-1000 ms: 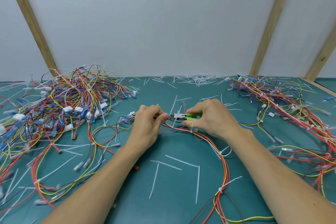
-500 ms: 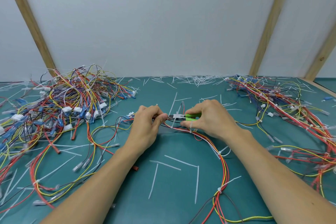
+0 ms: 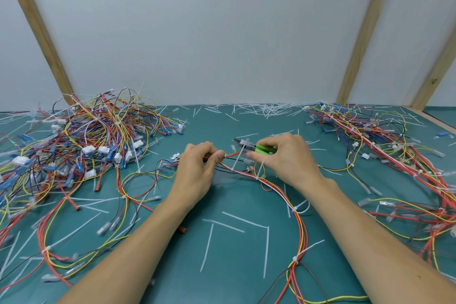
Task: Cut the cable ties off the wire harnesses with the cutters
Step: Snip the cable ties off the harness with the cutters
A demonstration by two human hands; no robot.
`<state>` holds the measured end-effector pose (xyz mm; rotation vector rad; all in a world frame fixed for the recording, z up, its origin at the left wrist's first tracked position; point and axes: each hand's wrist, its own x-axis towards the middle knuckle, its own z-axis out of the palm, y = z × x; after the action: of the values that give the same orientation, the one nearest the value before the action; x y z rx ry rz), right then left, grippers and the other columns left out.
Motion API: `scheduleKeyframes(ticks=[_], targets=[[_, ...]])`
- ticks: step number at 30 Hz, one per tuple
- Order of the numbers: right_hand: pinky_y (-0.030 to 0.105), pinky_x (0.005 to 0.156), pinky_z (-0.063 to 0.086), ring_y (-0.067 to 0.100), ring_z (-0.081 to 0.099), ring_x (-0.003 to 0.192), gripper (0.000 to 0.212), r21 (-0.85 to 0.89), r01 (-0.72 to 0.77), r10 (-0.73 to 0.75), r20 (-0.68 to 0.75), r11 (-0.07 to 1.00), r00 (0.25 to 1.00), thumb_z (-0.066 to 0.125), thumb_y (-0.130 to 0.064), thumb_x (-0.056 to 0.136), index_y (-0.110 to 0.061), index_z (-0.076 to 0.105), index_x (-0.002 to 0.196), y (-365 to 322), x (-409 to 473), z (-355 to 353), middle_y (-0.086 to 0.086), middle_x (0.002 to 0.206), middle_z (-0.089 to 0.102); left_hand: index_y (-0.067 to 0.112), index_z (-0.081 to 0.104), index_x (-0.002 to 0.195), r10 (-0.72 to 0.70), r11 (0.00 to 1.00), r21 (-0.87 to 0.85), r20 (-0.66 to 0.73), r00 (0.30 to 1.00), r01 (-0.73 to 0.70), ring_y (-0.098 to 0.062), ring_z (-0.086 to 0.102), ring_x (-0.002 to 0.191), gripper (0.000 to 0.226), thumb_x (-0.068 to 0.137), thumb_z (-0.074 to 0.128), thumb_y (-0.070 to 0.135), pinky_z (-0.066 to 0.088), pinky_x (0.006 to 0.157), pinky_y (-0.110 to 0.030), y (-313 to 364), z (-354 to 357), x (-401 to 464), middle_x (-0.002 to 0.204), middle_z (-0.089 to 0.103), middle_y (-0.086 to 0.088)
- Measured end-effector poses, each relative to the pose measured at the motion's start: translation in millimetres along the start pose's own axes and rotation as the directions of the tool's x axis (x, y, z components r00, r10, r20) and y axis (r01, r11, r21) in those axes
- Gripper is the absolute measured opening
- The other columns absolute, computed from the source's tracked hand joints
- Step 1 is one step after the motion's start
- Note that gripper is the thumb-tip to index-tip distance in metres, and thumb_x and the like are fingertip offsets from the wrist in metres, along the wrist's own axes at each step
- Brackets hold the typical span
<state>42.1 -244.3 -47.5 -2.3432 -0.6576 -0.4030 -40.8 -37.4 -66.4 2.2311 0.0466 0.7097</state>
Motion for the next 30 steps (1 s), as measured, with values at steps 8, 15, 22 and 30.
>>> scheduleKeyframes(ticks=[8,15,22,30], targets=[[0.032,0.061,0.042,0.015,0.054,0.061,0.044,0.247,-0.135,0.179,-0.165,0.959,0.97,0.065,-0.061,0.09,-0.022,0.068,0.069,-4,1,3,-0.002,0.062,0.063,0.027,0.066,0.098,-0.018,0.996,-0.085,-0.031,0.999,0.016,-0.017,0.053,0.086,0.006,0.1,0.06,0.028,0.039,0.071,-0.023,1,0,0,0.076,0.059,0.002],[0.033,0.051,0.051,0.015,0.062,0.051,0.049,0.646,-0.276,0.421,-0.078,0.712,0.904,0.063,-0.051,0.097,-0.005,0.064,0.078,-14,3,-3,0.003,0.059,0.067,0.03,0.066,0.113,0.085,0.996,0.012,0.083,0.993,-0.086,-0.018,0.05,0.099,0.025,0.089,0.074,0.034,0.042,0.095,-0.041,8,-6,0,0.105,0.061,0.002],[0.042,0.055,0.049,0.023,0.059,0.057,0.024,0.661,-0.099,0.268,-0.16,0.744,0.95,0.046,-0.034,0.081,-0.012,0.053,0.078,-20,-3,-8,0.006,0.064,0.066,0.025,0.074,0.095,0.101,0.993,0.051,0.023,0.995,-0.102,-0.008,0.044,0.079,0.005,0.092,0.071,0.028,0.032,0.07,-0.023,2,-5,2,0.078,0.045,0.008],[0.034,0.071,0.051,0.007,0.063,0.08,0.023,0.327,0.238,-0.149,-0.274,0.914,0.95,0.063,-0.043,0.094,-0.022,0.06,0.105,-36,-9,-6,-0.015,0.088,0.067,0.025,0.078,0.084,-0.142,0.989,-0.062,-0.101,0.985,0.136,-0.022,0.054,0.059,0.014,0.089,0.073,0.037,0.045,0.061,-0.034,-8,-6,7,0.058,0.062,0.0]])
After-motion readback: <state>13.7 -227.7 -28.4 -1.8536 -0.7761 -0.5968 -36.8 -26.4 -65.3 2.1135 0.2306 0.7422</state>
